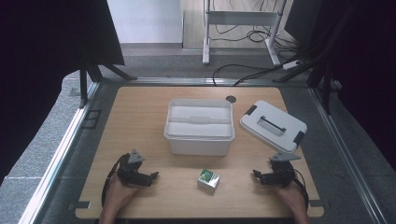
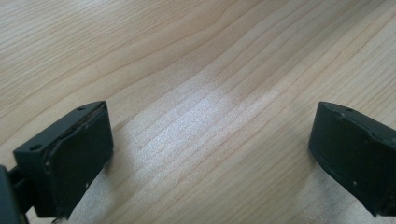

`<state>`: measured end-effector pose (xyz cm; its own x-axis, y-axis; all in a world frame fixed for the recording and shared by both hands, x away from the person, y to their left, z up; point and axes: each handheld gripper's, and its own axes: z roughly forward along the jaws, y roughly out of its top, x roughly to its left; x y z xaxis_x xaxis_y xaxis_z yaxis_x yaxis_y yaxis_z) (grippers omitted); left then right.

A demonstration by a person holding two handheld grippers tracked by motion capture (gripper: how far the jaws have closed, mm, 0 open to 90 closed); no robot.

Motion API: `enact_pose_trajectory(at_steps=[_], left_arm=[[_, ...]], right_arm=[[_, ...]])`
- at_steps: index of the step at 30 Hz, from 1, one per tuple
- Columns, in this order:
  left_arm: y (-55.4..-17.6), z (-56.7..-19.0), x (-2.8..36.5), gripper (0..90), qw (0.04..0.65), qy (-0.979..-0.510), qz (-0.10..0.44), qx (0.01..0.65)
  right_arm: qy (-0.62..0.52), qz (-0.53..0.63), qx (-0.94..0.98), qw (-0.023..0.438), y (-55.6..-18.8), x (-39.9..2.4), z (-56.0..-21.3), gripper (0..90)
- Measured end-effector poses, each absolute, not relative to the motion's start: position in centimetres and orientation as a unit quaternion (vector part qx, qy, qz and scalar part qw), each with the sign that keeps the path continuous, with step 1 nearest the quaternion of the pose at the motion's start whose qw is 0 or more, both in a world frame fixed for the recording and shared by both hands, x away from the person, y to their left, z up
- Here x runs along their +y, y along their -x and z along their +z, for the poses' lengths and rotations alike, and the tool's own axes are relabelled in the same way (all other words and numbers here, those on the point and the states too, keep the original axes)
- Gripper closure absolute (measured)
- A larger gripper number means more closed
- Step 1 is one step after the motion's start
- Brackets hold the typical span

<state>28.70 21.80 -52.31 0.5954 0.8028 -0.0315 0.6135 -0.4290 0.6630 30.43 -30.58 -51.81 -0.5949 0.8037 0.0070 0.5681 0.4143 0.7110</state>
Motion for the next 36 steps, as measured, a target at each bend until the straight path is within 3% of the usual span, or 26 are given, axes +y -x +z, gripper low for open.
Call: enact_pose_trajectory(at_steps=[19,22,36], left_arm=[[-28.6,-52.3,21.8,1.4,0.325,-0.829,0.148,0.431],[-28.5,-52.3,21.8,1.4,0.324,-0.827,0.15,0.435],[-28.5,-52.3,21.7,1.5,0.324,-0.826,0.151,0.436]], right_arm=[[-0.416,0.341,0.826,0.167,-30.3,-30.4,-51.8,6.0],[-0.406,0.333,0.837,0.156,-30.1,-30.1,-51.3,10.5],[-0.311,0.372,0.87,0.087,-26.9,-24.9,-49.4,11.0]])
